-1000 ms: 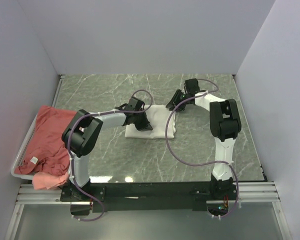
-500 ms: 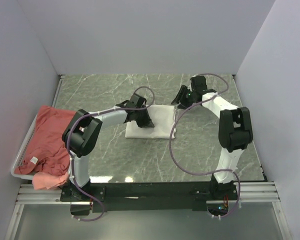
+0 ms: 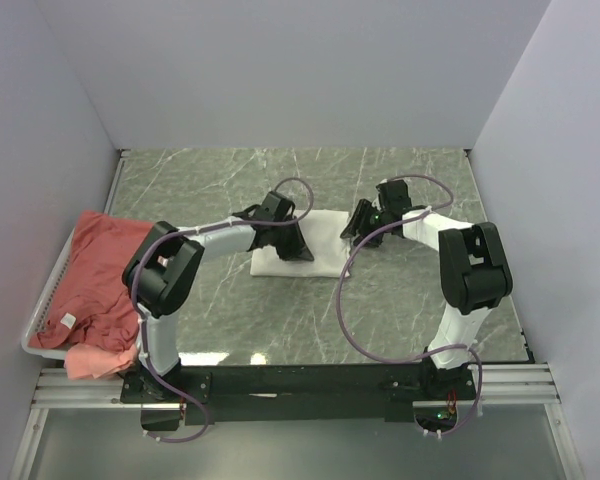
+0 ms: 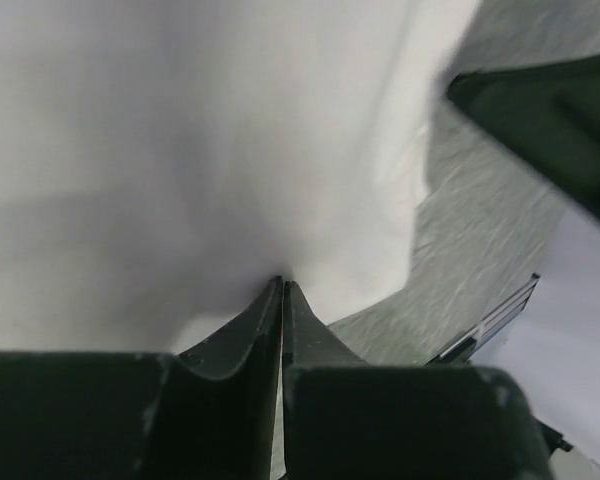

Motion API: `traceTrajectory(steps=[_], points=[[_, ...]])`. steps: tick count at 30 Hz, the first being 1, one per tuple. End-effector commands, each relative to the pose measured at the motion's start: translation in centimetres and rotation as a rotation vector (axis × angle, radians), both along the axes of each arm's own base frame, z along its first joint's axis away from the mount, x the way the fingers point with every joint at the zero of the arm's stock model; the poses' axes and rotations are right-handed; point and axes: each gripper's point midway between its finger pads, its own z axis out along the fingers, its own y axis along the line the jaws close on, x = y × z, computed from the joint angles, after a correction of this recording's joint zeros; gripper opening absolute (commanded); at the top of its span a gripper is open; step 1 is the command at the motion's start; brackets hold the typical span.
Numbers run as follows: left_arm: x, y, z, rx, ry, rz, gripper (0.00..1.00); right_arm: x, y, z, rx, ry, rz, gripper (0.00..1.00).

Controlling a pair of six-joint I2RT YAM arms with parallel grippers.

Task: Fold and stack the t-shirts
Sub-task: Fold the tshirt, then neatly place the folded tshirt to the corner

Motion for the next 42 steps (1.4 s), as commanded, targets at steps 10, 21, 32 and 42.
traceTrajectory(steps=[10,21,32,42], points=[[-2.6,-1.8,-3.3,-0.018,0.057,-0.053,0.07,1.2,0.7,-0.5,-0.105,-0.047,0.004,0.57],[-0.8,-1.4,-0.9,-0.005,0.011,-0.051,0.08,1.6,2.7,-0.9,-0.184,-0.049,0.042,0.53],[2.1,3.5,6.0,0.021,-0.133,0.009,0.11,2.3,0.3,-1.4,-0.416,-0.036,0.011,0.00],[0.4,9.5,9.2,0.058,-0.210,0.056,0.12,7.2,-5.4,1.3,-0.726,-0.116,-0.048,0.00]])
